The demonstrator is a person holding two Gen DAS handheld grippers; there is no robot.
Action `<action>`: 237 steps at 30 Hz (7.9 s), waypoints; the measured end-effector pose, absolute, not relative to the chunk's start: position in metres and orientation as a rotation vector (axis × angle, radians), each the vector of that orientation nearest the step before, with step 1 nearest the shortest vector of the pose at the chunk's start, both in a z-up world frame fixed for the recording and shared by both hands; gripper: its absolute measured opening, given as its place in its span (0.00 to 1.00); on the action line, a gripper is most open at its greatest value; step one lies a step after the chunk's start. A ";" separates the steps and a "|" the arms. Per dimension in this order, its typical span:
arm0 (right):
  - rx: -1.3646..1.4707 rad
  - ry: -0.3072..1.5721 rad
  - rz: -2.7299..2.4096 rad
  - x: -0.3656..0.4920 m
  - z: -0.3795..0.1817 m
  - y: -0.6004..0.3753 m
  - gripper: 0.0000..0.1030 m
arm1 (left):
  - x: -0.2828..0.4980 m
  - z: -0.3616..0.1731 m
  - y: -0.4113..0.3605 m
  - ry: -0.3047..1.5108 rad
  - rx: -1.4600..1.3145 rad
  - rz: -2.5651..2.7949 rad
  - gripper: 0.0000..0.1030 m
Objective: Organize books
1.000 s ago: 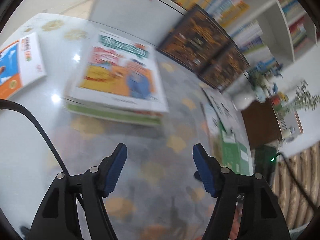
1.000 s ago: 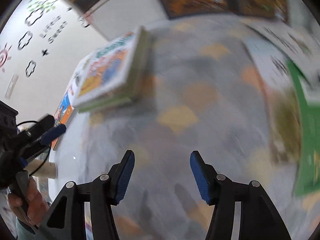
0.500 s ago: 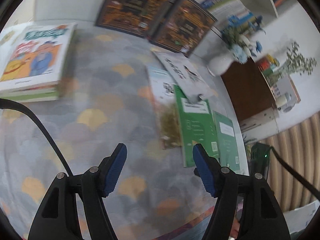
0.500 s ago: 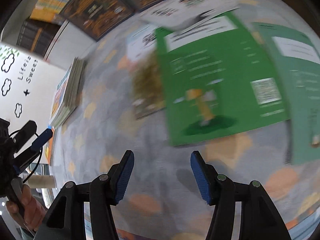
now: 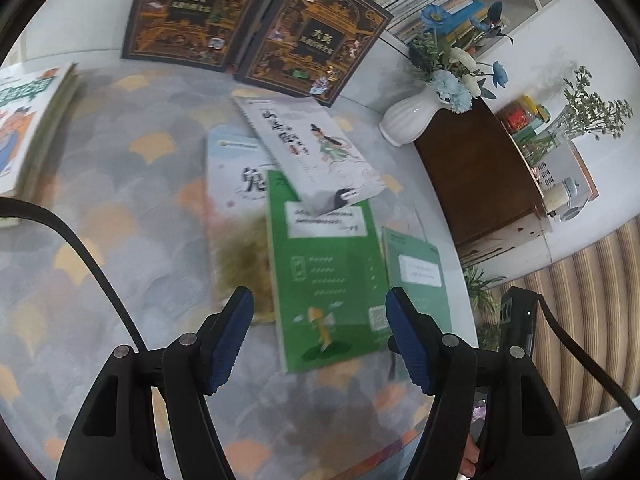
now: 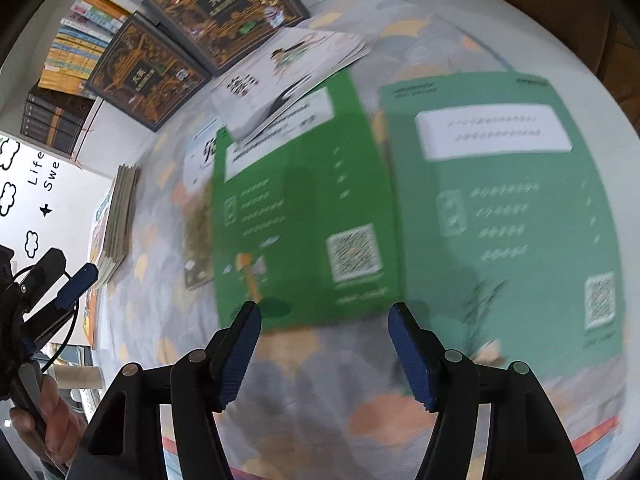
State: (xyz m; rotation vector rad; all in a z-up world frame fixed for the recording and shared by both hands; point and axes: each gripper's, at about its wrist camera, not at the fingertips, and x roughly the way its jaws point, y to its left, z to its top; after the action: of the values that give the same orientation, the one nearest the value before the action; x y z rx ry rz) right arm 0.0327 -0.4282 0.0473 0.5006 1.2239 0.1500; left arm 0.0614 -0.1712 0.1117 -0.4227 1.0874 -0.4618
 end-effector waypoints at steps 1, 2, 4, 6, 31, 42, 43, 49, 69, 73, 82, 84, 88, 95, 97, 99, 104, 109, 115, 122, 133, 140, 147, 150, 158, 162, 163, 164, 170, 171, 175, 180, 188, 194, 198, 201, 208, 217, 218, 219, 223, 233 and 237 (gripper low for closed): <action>0.499 1.219 0.152 0.038 0.048 -0.433 0.62 | 0.067 0.112 -0.178 1.083 -0.423 -0.465 0.65; 0.496 1.212 0.155 0.044 0.049 -0.439 0.62 | 0.074 0.112 -0.185 1.083 -0.424 -0.466 0.65; 0.486 1.191 0.159 0.061 0.054 -0.449 0.63 | 0.086 0.113 -0.194 1.085 -0.430 -0.457 0.65; 0.480 1.161 0.163 0.078 0.061 -0.457 0.63 | 0.101 0.116 -0.202 1.079 -0.446 -0.454 0.65; 0.267 1.120 0.161 0.282 0.035 -0.459 0.52 | 0.244 0.026 -0.228 1.203 -0.542 -0.303 0.63; 0.253 1.083 0.254 0.255 0.057 -0.456 0.53 | 0.230 0.055 -0.226 1.091 -0.626 -0.498 0.63; 0.257 1.085 0.264 0.250 0.062 -0.456 0.53 | 0.228 0.059 -0.227 1.087 -0.619 -0.511 0.63; 0.201 1.094 0.289 0.197 0.074 -0.427 0.53 | 0.181 0.064 -0.217 1.098 -0.600 -0.514 0.63; 0.152 1.405 0.656 0.020 0.022 -0.265 0.58 | -0.027 0.021 -0.041 1.169 -0.652 -0.045 0.63; 0.169 1.428 0.565 0.026 0.019 -0.287 0.59 | -0.042 0.017 -0.035 1.153 -0.640 -0.005 0.63; 0.177 1.347 0.535 0.021 0.013 -0.285 0.31 | -0.049 0.006 -0.053 1.184 -0.549 0.023 0.63; 0.135 1.324 0.556 0.015 0.013 -0.274 0.30 | -0.049 0.006 -0.057 1.179 -0.532 0.025 0.63; 0.021 1.279 0.568 0.003 0.015 -0.260 0.30 | -0.054 0.010 -0.053 1.135 -0.644 -0.035 0.65; 0.179 1.303 0.618 0.012 0.003 -0.274 0.30 | -0.079 0.027 -0.024 0.877 -1.078 -0.291 0.62; 0.207 1.310 0.617 0.014 0.002 -0.277 0.30 | -0.075 0.024 -0.031 0.923 -0.981 -0.233 0.50; 0.220 1.312 0.616 0.014 0.001 -0.277 0.30 | -0.073 0.015 -0.037 0.967 -0.924 -0.177 0.41; 0.260 1.309 0.619 0.016 -0.003 -0.279 0.30 | -0.078 0.001 -0.035 0.989 -0.975 -0.171 0.28; 0.258 1.304 0.616 0.011 0.000 -0.287 0.30 | -0.077 -0.011 -0.045 1.000 -1.063 -0.200 0.25; 0.362 1.422 0.606 0.020 0.003 -0.311 0.47 | -0.058 -0.005 -0.057 0.979 -1.078 -0.240 0.09; 0.578 1.455 0.593 0.021 -0.008 -0.365 0.54 | -0.051 -0.009 -0.047 0.976 -1.301 -0.304 0.09; 1.010 1.449 0.783 0.049 -0.046 -0.350 0.60 | -0.045 -0.017 -0.038 1.025 -1.508 -0.358 0.09; 0.965 1.400 0.758 0.057 -0.033 -0.341 0.28 | -0.039 -0.018 -0.026 1.078 -1.454 -0.309 0.09; 0.512 1.289 0.677 0.034 0.018 -0.309 0.27 | -0.028 0.011 -0.035 1.161 -1.079 -0.297 0.09; 0.431 1.250 0.659 0.025 0.031 -0.299 0.27 | -0.026 0.028 -0.037 1.151 -0.952 -0.315 0.09; 0.369 1.114 0.655 -0.002 0.079 -0.278 0.27 | -0.023 0.064 -0.018 1.072 -0.847 -0.421 0.11; 0.332 1.068 0.640 -0.004 0.102 -0.253 0.27 | -0.015 0.080 -0.005 1.033 -0.834 -0.476 0.11; 0.334 1.056 0.643 -0.002 0.109 -0.246 0.27 | -0.013 0.087 0.001 1.011 -0.838 -0.490 0.11; 0.332 1.044 0.643 0.001 0.113 -0.238 0.27 | -0.011 0.092 0.009 0.991 -0.840 -0.499 0.11; 0.329 0.973 0.697 0.041 0.137 -0.176 0.28 | 0.010 0.121 0.071 0.886 -0.812 -0.484 0.13; 0.321 0.967 0.708 0.048 0.138 -0.164 0.28 | 0.014 0.123 0.082 0.876 -0.804 -0.472 0.13; 0.292 0.962 0.744 0.084 0.134 -0.108 0.29 | 0.035 0.123 0.131 0.858 -0.778 -0.388 0.13; 0.361 1.061 0.767 0.131 0.103 -0.055 0.29 | 0.066 0.093 0.183 0.896 -0.841 -0.306 0.14; 0.375 1.141 0.678 0.179 0.080 -0.023 0.29 | 0.106 0.056 0.221 0.948 -0.914 -0.245 0.23; 0.360 1.195 0.620 0.203 0.061 -0.011 0.29 | 0.121 0.041 0.242 0.951 -0.937 -0.186 0.23; 0.303 1.183 0.630 0.207 0.064 -0.004 0.29 | 0.120 0.038 0.239 0.960 -0.912 -0.193 0.23; 0.224 1.184 0.630 0.210 0.067 0.002 0.29 | 0.116 0.037 0.234 0.970 -0.885 -0.197 0.23; 0.187 1.257 0.642 0.212 0.071 -0.002 0.35 | 0.109 0.040 0.251 0.961 -0.904 -0.171 0.23; 0.209 1.198 0.342 0.253 0.085 -0.060 0.47 | 0.174 0.048 0.290 0.921 -0.841 -0.030 0.25; 0.212 1.197 0.309 0.266 0.084 -0.059 0.47 | 0.185 0.046 0.290 0.935 -0.825 -0.015 0.25; 0.222 1.195 0.300 0.273 0.082 -0.059 0.47 | 0.201 0.043 0.288 0.953 -0.803 -0.003 0.25; 0.209 1.220 0.234 0.302 0.067 -0.049 0.47 | 0.233 0.033 0.282 1.014 -0.773 0.024 0.25; 0.189 1.279 0.198 0.327 0.044 -0.035 0.47 | 0.252 0.027 0.274 1.077 -0.683 0.129 0.25; 0.168 1.289 0.204 0.329 0.042 -0.030 0.47 | 0.256 0.029 0.271 1.066 -0.661 0.122 0.24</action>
State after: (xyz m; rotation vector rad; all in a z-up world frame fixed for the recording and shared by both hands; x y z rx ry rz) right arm 0.3287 -0.0300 0.0421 0.1680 1.2888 0.2043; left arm 0.2556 0.2708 0.0291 -0.6609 1.0661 0.1215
